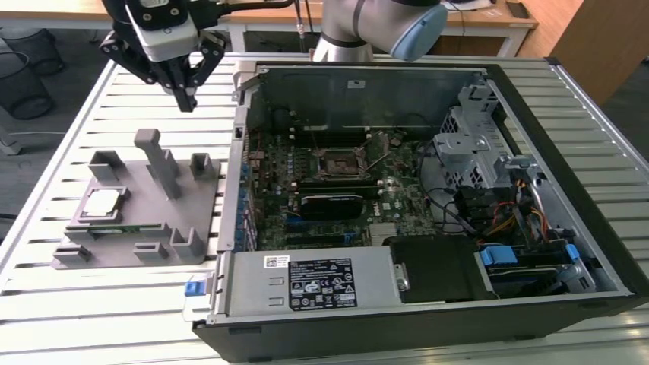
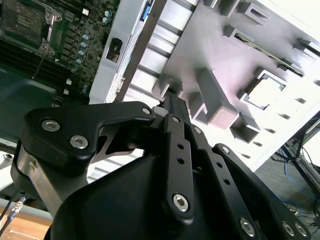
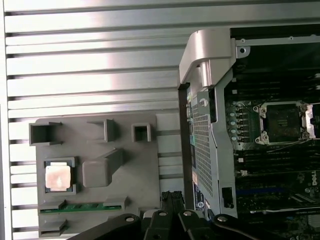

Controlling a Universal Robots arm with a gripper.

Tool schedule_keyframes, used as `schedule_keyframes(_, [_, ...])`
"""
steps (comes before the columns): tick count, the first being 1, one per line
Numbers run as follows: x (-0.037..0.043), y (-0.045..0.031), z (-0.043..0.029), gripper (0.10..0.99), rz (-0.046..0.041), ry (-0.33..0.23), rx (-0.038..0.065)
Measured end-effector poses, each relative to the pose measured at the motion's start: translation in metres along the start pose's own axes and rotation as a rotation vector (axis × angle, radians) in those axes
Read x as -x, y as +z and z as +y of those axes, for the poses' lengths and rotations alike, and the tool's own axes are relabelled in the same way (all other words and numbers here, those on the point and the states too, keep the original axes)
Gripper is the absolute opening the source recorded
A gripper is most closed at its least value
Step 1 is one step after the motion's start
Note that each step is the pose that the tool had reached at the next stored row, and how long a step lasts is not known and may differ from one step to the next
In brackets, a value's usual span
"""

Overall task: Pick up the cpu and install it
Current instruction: 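Reach for the cpu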

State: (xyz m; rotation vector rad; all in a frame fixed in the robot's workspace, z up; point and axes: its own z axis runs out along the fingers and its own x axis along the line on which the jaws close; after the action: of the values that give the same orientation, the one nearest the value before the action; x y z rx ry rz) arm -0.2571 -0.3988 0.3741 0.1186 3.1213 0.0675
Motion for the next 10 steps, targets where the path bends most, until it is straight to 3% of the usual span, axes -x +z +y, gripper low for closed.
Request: schedule_keyframes(10, [-0.0041, 0.0006, -0.0003, 0.106, 0.0001, 0.000, 0.000])
